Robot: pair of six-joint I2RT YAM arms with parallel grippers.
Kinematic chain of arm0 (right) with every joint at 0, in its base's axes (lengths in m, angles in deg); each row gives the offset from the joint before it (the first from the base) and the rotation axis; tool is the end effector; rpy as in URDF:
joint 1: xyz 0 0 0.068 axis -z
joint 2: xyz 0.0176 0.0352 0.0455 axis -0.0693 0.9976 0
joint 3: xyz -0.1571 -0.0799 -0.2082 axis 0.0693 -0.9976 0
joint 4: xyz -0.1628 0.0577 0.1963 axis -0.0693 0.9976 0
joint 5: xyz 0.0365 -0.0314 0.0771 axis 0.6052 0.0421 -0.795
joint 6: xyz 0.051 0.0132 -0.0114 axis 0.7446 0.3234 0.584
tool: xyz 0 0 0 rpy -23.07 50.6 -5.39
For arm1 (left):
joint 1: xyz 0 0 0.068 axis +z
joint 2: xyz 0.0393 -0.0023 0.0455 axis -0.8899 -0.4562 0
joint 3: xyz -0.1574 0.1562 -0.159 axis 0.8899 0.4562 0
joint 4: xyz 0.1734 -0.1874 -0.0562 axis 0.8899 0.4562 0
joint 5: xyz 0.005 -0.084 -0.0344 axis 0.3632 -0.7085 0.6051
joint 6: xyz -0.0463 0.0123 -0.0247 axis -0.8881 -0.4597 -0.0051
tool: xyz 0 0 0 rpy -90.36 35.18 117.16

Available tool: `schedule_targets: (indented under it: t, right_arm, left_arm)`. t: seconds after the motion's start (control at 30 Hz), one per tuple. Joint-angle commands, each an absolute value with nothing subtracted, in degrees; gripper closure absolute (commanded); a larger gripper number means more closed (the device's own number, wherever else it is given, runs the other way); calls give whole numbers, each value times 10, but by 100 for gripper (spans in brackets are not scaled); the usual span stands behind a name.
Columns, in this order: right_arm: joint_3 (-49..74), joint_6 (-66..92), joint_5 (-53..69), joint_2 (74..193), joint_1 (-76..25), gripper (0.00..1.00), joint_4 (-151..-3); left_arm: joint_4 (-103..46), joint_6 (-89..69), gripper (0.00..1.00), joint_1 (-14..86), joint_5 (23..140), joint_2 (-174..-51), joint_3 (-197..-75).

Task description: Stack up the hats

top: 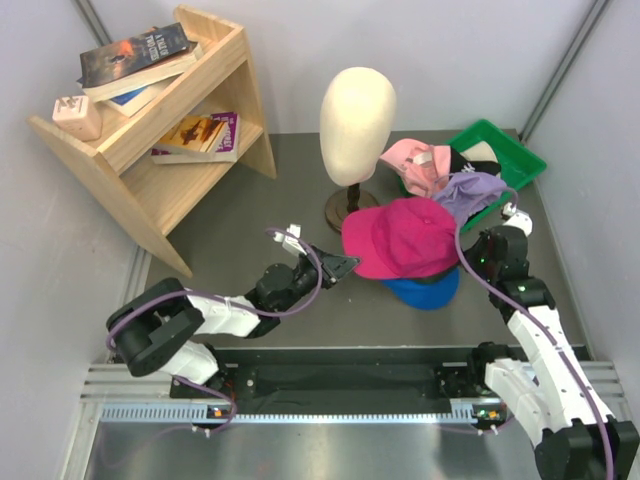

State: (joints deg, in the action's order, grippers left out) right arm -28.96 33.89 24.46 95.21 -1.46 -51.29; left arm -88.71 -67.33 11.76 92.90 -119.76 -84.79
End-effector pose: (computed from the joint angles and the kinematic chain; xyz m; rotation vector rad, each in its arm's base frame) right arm 0.1674 0.0105 0.2514 0.5069 2.1277 0.1610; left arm 0.1683 -0.2052 0.1904 -0.3370 1.7658 -1.5613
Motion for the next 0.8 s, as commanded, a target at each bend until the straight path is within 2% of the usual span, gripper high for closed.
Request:
schedule_targets:
  t: [0.0, 0.03, 0.1, 0.13, 0.17, 0.23, 0.27, 0.33, 0.37, 0.47, 0.53, 0.63, 0.77]
  right_arm:
    - [-291, 331, 283, 936, -3, 100, -494]
    - [-291, 328, 277, 930, -3, 100, -496]
    - [-287, 322, 259, 913, -3, 100, -498]
    - [-284, 319, 255, 907, -3, 96, -496]
    - [-272, 317, 249, 901, -3, 88, -493]
    - [-259, 307, 240, 900, -3, 76, -480]
    - [-248, 306, 230, 896, -3, 64, -477]
    - [-240, 302, 220, 893, -3, 55, -475]
    - [-233, 302, 214, 887, -3, 45, -475]
    - [-212, 295, 212, 881, -3, 27, -461]
    - [-196, 287, 221, 878, -2, 22, -448]
    - [-155, 273, 248, 869, -2, 16, -423]
    - [-99, 257, 274, 874, -2, 13, -421]
  left_arm:
    - [-857, -673, 100, 121, 929, -1218, -823]
    - [-857, -669, 100, 121, 930, -1215, -821]
    - [-841, -652, 87, 121, 936, -1194, -819]
    - [-831, -646, 79, 121, 940, -1184, -819]
    - [-819, -633, 62, 121, 947, -1163, -819]
    - [-783, -618, 52, 121, 966, -1139, -820]
    - [-767, -603, 42, 121, 971, -1113, -820]
    - [-730, -585, 37, 121, 984, -1087, -821]
    - [-715, -569, 34, 121, 989, -1057, -823]
    - [-641, -537, 25, 121, 1017, -995, -831]
    - [-598, -519, 14, 121, 1054, -948, -836]
    - [-514, -471, 4, 124, 1112, -892, -845]
    - [-450, -402, 1, 142, 1126, -853, -862]
